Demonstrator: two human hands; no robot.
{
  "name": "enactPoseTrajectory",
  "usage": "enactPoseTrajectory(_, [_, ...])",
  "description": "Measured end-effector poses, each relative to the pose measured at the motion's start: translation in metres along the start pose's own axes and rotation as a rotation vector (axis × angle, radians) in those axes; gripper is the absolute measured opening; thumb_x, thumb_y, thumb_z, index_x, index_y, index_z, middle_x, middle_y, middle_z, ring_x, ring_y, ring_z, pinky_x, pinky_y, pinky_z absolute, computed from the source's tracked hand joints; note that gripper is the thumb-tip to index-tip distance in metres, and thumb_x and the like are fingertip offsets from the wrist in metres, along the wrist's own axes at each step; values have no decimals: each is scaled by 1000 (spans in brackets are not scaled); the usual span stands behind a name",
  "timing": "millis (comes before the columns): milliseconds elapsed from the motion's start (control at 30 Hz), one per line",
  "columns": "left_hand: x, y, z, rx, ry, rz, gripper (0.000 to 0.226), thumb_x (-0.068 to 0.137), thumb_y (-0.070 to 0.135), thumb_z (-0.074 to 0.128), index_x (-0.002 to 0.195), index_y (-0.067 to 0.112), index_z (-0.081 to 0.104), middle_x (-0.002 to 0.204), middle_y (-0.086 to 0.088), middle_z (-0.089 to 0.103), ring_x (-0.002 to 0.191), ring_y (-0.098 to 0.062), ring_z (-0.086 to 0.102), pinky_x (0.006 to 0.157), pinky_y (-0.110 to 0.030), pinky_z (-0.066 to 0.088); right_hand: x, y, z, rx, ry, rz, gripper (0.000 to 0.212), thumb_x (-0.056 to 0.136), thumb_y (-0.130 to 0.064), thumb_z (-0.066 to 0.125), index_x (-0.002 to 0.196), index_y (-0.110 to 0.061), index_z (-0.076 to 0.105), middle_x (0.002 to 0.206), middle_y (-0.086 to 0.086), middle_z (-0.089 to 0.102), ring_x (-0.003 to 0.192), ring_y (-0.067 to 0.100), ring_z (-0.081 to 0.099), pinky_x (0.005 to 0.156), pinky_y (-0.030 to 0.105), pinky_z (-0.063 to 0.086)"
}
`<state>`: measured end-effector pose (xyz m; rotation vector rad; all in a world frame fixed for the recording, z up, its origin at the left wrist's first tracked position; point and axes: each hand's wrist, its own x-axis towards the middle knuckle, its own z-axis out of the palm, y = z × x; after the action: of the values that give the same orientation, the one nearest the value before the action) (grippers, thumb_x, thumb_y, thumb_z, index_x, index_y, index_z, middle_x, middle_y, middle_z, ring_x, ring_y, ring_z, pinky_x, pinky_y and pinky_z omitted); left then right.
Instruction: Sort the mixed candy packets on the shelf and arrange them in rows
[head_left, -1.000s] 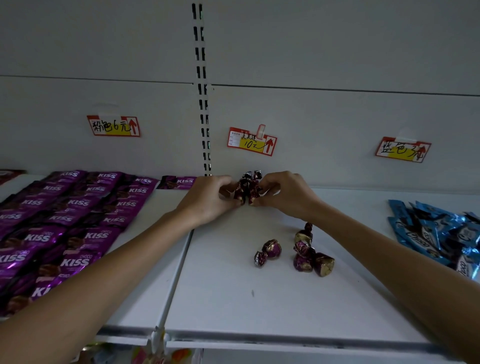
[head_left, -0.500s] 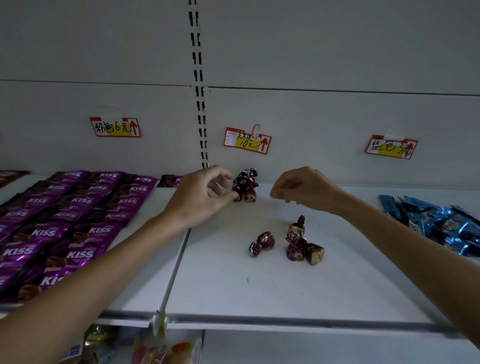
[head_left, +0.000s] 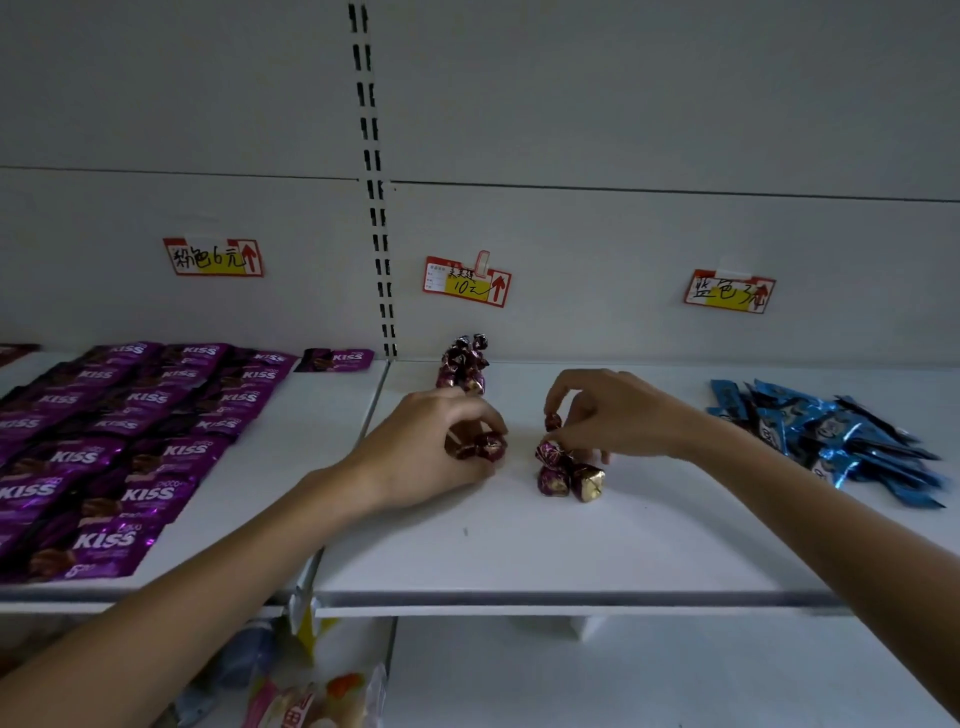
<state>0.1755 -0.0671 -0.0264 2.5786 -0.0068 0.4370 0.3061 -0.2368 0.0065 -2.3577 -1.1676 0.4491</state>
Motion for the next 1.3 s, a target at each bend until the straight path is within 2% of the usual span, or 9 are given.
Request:
enactPoseTrajectory(100, [-2, -3, -8, 12, 67, -28, 31, 74, 20, 76, 104, 26, 69, 95, 10, 57, 85, 3, 52, 71, -4, 38, 5, 2, 3, 196, 26, -90, 29, 78, -6, 68, 104, -14, 59, 77, 0, 68, 65, 14, 62, 71, 32, 53])
enactPoseTrajectory(233, [0, -11, -19, 18, 98, -80, 33, 78, 15, 72, 109, 24, 68, 89, 18, 50, 82, 5, 48, 68, -1, 34, 17, 2, 8, 372, 101, -204, 21, 76, 2, 70, 90, -14, 67, 84, 5, 72, 81, 13, 67, 75, 23, 53])
enactPoseTrajectory(400, [7, -25, -22, 17, 1, -166, 44, 79, 13, 71, 120, 23, 61, 110, 8, 58, 92, -5, 54, 69, -1, 36, 29, 6, 19, 133, 116, -165, 28, 70, -10, 79, 93, -20, 68, 84, -8, 67, 75, 0, 62, 65, 5, 44])
enactPoseTrajectory(500, [8, -28, -20, -113, 7, -195, 49, 76, 8, 72, 120, 24, 58, 102, 9, 61, 86, 0, 59, 67, -1, 42, 30, 11, 13, 222, 74, -165, 34, 71, 0, 75, 93, -23, 65, 91, -3, 69, 76, 7, 64, 70, 12, 49])
enactPoseTrajectory(600, [7, -30, -16, -137, 41, -200, 44, 74, 19, 76, 113, 28, 57, 98, 15, 59, 83, 2, 59, 65, -3, 43, 31, 14, 9, 228, 70, -179, 37, 73, 4, 71, 97, -24, 66, 95, 1, 70, 77, 7, 64, 75, 17, 52])
enactPoseTrajectory(800, [16, -39, -11, -147, 119, -199, 26, 73, 19, 78, 91, 19, 60, 84, 9, 64, 74, 3, 60, 61, -4, 41, 39, 7, 20, 154, 133, -199, 17, 73, -17, 78, 87, -23, 70, 77, -14, 66, 65, -7, 57, 65, 6, 44])
enactPoseTrajectory(1000, [28, -50, -14, -108, 141, -205, 27, 71, 20, 80, 95, 16, 68, 92, 4, 66, 84, -10, 63, 66, -10, 42, 56, -1, 27, 153, 205, -186, 17, 73, -17, 79, 86, -16, 68, 78, -6, 67, 67, -1, 58, 59, 4, 42])
enactPoseTrajectory(1133, [33, -54, -14, -67, 165, -202, 27, 72, 20, 79, 94, 25, 65, 96, 10, 55, 87, -6, 56, 65, -4, 36, 68, -3, 30, 82, 252, -188, 18, 72, -26, 79, 84, -22, 66, 88, -6, 65, 80, 10, 60, 63, 11, 41])
enactPoseTrajectory(1300, [37, -56, -15, -141, 144, -185, 24, 72, 11, 78, 93, 19, 68, 85, 11, 66, 79, 0, 61, 64, -1, 38, 75, -8, 33, 109, 262, -193, 17, 73, -20, 79, 82, -21, 65, 79, -7, 63, 76, 13, 62, 61, 9, 41])
